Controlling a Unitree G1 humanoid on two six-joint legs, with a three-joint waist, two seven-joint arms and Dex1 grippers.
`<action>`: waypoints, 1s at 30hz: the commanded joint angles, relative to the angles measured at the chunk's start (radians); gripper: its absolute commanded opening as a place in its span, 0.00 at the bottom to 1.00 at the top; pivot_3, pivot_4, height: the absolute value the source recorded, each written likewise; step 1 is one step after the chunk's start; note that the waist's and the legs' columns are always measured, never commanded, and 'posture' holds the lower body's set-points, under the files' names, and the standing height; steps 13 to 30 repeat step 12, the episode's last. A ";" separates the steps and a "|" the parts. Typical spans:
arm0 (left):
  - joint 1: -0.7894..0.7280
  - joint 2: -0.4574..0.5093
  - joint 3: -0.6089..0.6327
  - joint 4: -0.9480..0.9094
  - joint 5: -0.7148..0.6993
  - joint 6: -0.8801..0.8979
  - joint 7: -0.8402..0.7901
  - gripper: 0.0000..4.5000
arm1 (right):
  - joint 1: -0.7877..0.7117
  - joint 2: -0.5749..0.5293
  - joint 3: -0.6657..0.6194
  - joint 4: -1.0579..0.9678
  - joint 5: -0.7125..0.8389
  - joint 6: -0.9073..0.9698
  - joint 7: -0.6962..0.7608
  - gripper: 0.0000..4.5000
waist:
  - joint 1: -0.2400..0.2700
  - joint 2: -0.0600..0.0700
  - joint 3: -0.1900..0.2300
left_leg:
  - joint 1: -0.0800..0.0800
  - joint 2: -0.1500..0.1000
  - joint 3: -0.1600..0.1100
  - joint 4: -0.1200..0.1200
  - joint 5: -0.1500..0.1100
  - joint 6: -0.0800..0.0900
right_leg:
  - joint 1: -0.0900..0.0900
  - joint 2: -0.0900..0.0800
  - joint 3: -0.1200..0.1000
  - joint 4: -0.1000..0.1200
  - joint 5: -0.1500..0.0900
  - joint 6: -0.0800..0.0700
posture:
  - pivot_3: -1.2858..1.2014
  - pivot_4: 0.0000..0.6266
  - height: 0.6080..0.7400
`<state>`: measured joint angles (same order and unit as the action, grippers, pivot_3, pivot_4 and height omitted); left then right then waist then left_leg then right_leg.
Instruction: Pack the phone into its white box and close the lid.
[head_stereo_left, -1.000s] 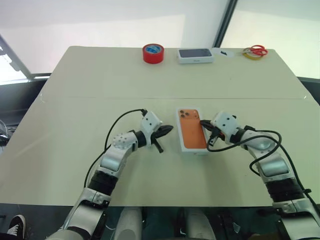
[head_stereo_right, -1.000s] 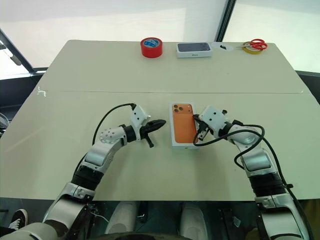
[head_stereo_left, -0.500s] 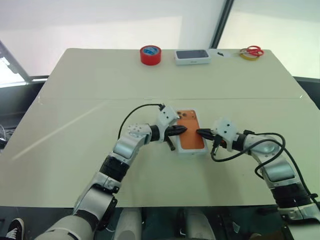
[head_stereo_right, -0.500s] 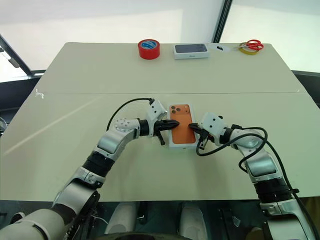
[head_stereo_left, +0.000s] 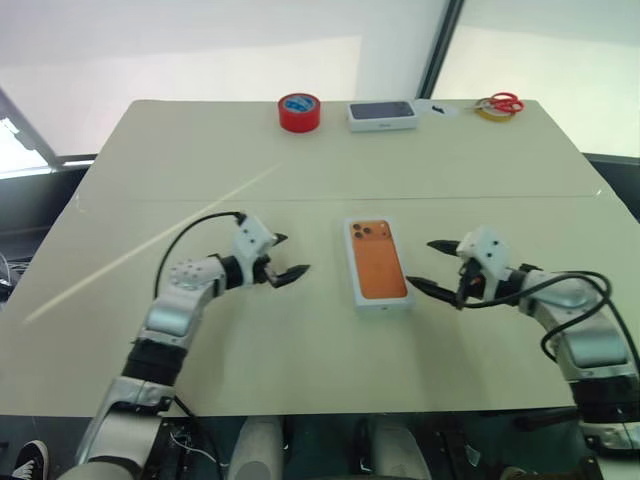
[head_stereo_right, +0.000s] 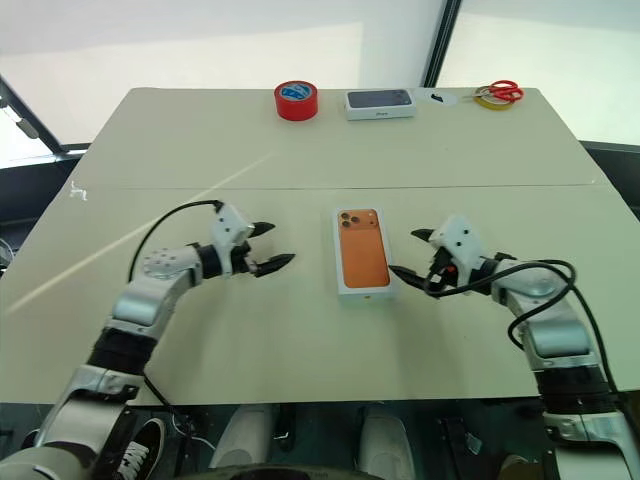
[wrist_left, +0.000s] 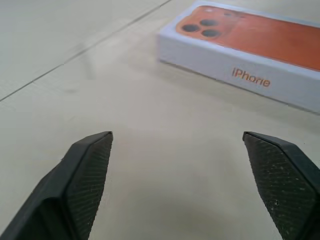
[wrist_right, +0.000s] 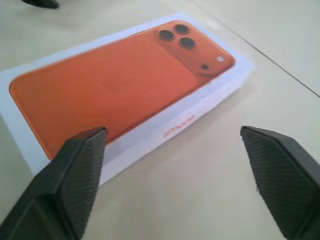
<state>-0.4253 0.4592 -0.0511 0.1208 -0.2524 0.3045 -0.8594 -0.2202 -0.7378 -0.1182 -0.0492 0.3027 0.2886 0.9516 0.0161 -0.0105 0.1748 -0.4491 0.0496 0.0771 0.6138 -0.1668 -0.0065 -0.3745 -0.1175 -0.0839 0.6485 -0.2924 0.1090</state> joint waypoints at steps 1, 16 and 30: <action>0.042 0.051 0.130 -0.138 -0.148 0.077 -0.046 1.00 | 0.041 -0.064 -0.115 -0.064 0.096 0.038 0.059 0.99 | -0.001 0.000 0.000 | 0.000 0.000 0.000 0.001 0.000 0.001 | 0.000 0.000 0.000 -0.001 0.000 0.000 | 0.52 0.24 1.00; 0.211 0.226 0.307 -0.119 -0.211 0.070 -0.104 1.00 | 0.068 -0.140 -0.166 0.120 0.058 -0.116 0.137 0.99 | -0.005 0.001 0.000 | 0.002 0.001 0.001 0.000 -0.003 -0.002 | -0.003 -0.001 0.000 -0.003 -0.002 -0.004 | 0.52 0.24 1.00; 0.211 0.226 0.307 -0.119 -0.211 0.070 -0.104 1.00 | 0.068 -0.140 -0.166 0.120 0.058 -0.116 0.137 0.99 | -0.005 0.001 0.000 | 0.002 0.001 0.001 0.000 -0.003 -0.002 | -0.003 -0.001 0.000 -0.003 -0.002 -0.004 | 0.52 0.24 1.00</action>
